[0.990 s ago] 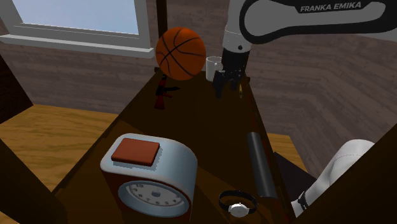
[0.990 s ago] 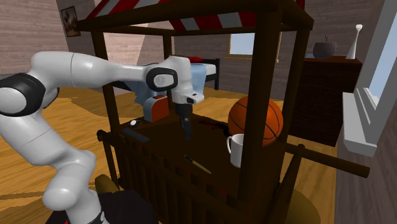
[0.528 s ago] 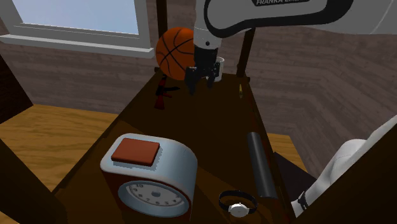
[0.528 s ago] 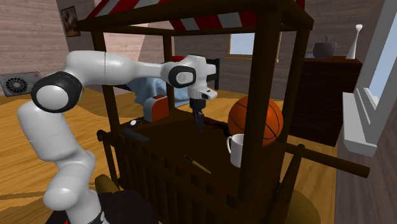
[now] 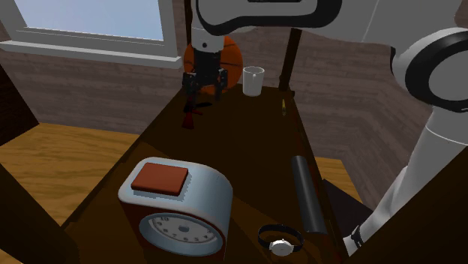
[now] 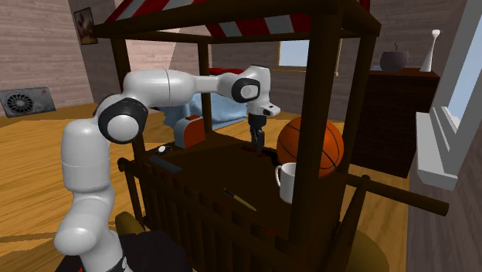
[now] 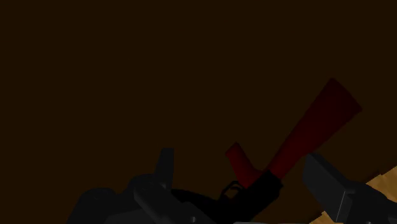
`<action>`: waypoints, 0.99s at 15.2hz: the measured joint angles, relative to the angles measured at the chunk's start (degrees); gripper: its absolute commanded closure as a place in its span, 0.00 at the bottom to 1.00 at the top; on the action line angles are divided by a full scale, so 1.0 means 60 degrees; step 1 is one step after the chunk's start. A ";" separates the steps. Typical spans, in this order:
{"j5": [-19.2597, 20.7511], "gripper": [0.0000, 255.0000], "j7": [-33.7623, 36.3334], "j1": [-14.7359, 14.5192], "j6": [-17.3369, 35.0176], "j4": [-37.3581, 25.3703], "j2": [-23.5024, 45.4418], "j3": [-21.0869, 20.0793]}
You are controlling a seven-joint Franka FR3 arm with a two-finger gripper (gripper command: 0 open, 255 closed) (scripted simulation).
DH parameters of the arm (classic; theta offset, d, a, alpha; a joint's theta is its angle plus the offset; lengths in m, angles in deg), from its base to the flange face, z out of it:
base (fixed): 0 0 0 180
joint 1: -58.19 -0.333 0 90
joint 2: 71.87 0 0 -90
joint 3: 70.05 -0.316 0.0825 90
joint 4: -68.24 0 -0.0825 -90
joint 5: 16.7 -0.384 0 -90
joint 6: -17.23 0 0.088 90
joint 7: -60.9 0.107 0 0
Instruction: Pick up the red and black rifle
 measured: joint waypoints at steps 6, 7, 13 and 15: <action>0.0250 0.00 0.0619 -0.0441 -0.0498 -0.2253 0.1815 -0.0099; 0.0251 0.00 0.0620 -0.0441 -0.0398 -0.2178 0.1842 -0.0097; 0.0232 1.00 0.0592 -0.0401 0.0223 -0.1495 0.1778 -0.0088; 0.0232 1.00 0.0590 -0.0399 0.0245 -0.1473 0.1775 -0.0088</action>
